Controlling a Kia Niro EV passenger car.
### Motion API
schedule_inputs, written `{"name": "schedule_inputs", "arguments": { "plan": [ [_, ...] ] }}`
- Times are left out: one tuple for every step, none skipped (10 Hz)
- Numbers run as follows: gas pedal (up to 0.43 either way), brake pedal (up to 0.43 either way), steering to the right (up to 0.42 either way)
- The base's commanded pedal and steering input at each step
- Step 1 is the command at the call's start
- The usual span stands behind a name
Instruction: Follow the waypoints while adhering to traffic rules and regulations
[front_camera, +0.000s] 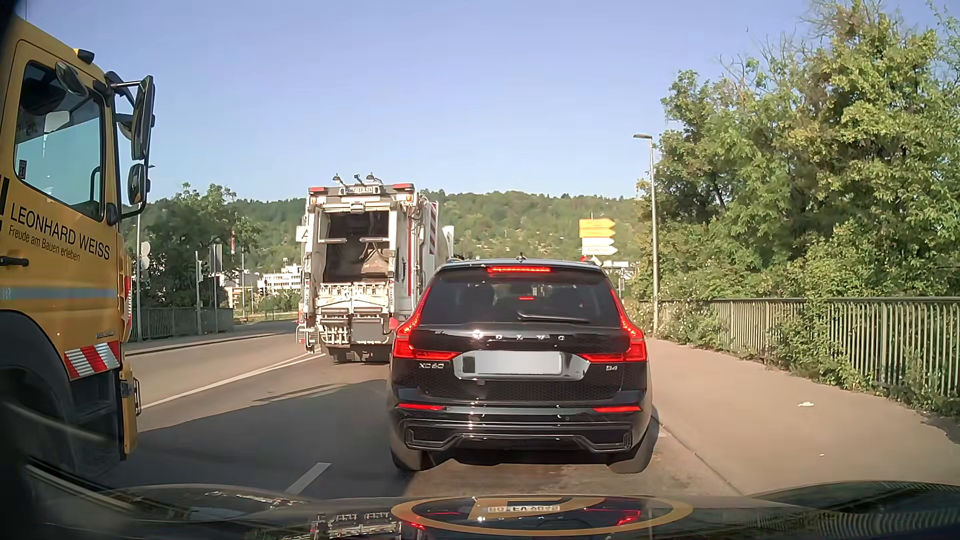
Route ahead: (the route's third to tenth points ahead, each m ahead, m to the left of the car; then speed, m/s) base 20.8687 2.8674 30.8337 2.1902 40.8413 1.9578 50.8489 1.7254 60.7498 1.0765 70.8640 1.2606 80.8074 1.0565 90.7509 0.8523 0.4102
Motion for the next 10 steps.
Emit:
{"name": "schedule_inputs", "arguments": {
  "plan": [
    [0.000, 0.189, 0.001],
    [0.000, 0.195, 0.001],
    [0.000, 0.207, 0.001],
    [0.000, 0.213, 0.001],
    [0.000, 0.213, 0.001],
    [0.000, 0.213, 0.001],
    [0.000, 0.213, 0.001],
    [0.000, 0.213, 0.001],
    [0.000, 0.213, 0.001],
    [0.000, 0.220, 0.001]
  ]
}}
